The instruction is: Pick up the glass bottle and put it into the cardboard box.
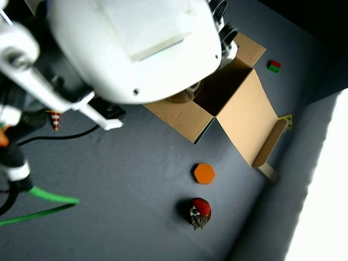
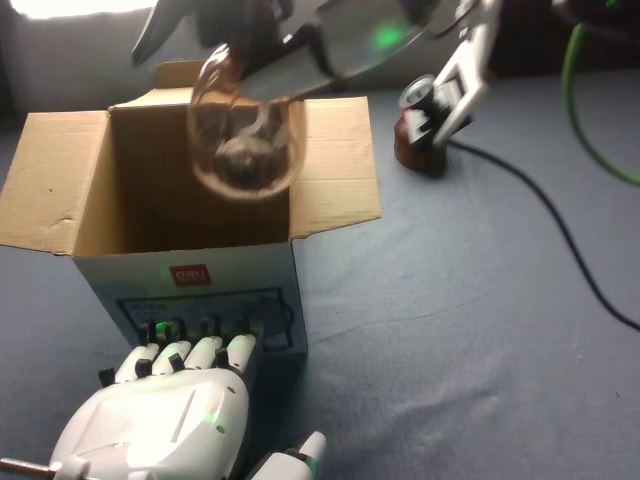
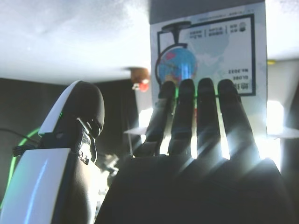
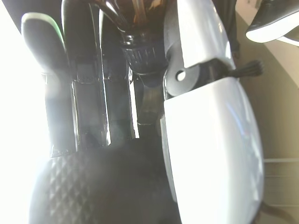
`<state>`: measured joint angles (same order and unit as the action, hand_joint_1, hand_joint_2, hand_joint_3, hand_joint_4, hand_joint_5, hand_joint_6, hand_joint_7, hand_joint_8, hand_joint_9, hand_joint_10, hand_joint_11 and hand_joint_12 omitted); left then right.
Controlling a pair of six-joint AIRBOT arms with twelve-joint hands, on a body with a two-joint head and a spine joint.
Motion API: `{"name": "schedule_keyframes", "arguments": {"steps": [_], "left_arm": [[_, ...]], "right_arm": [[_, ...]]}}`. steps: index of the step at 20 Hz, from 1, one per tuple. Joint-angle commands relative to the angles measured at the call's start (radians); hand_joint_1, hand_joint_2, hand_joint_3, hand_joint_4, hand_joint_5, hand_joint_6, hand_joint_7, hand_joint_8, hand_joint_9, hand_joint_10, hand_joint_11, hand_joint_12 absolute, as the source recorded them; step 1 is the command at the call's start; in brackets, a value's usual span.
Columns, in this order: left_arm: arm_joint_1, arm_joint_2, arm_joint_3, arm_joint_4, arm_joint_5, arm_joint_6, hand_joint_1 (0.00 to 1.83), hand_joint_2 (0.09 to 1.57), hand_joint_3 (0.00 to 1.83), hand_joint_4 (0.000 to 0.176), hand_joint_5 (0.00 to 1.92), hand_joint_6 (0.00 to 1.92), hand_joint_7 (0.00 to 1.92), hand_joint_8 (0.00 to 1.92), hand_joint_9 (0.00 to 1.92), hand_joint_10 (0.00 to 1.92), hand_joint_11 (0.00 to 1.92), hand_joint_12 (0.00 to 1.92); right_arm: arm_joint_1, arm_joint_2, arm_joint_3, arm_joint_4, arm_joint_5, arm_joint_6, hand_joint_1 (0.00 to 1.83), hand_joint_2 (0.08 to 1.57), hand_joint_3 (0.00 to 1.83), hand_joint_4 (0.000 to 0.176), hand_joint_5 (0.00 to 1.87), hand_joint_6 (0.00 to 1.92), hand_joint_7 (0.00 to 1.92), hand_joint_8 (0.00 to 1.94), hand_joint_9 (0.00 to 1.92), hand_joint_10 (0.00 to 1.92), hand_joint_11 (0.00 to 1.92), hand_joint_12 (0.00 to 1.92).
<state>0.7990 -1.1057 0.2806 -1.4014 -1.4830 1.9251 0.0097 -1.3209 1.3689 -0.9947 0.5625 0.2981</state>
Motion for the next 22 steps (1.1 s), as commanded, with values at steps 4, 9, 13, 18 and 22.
{"name": "schedule_keyframes", "arguments": {"steps": [4,9,13,18,22], "left_arm": [[0.007,-0.002,0.005,0.084,-0.051,-0.016,0.25,1.31,0.00,0.000,0.07,0.00,0.07,0.00,0.05,0.01,0.00,0.00],[0.011,-0.004,0.006,0.084,-0.042,-0.016,0.26,1.31,0.00,0.000,0.07,0.00,0.06,0.00,0.03,0.00,0.00,0.00],[0.015,-0.004,0.006,0.084,-0.035,-0.017,0.25,1.31,0.00,0.000,0.07,0.00,0.07,0.00,0.04,0.00,0.00,0.00],[0.021,-0.004,0.000,0.084,-0.033,-0.017,0.25,1.32,0.00,0.000,0.07,0.00,0.08,0.01,0.06,0.01,0.00,0.00],[0.021,-0.004,-0.003,0.084,-0.033,-0.018,0.25,1.32,0.00,0.000,0.07,0.00,0.09,0.01,0.07,0.02,0.00,0.00]], "right_arm": [[-0.018,-0.037,0.024,0.047,0.017,-0.002,1.26,1.08,0.00,0.000,0.95,0.95,1.17,0.83,1.12,0.82,0.86,1.34],[-0.038,-0.080,0.042,0.042,0.007,-0.043,1.27,1.08,0.00,0.000,0.96,0.92,1.17,0.84,1.13,0.81,0.87,1.34],[-0.055,-0.115,0.045,0.041,-0.019,-0.127,1.27,1.08,0.00,0.000,0.97,0.91,1.17,0.84,1.13,0.81,0.87,1.34],[-0.079,-0.146,0.049,0.041,-0.090,-0.144,1.26,1.08,0.00,0.000,0.95,0.94,1.16,0.86,1.11,0.81,0.87,1.33],[-0.078,-0.151,0.050,0.041,-0.112,-0.165,1.27,1.08,0.00,0.000,0.96,0.91,1.16,0.89,1.10,0.85,0.86,1.36]]}}
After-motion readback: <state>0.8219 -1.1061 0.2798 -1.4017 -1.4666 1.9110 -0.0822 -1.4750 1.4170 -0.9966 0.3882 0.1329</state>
